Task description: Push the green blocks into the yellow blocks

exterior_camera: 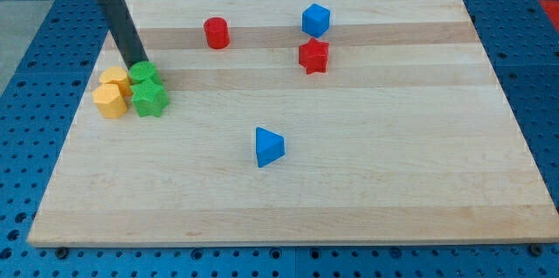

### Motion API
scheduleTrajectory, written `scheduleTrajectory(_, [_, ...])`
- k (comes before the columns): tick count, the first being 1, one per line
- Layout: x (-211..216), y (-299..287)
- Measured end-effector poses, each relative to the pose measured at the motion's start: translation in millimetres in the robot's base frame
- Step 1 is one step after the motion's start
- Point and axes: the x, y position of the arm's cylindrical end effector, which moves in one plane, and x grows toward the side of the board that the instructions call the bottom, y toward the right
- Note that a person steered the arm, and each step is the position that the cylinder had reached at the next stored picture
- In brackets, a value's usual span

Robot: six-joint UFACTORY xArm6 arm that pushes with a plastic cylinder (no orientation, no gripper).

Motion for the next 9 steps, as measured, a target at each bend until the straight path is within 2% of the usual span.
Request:
scheduleTrajectory(1, [4,0])
scheduleTrajectory(2, [-9,0])
scheduleTrajectory(3, [-22,27])
scheduleTrajectory(5, [8,132])
scheduleTrajectory(6, [28,126])
scheduleTrajectory(9, [28,48])
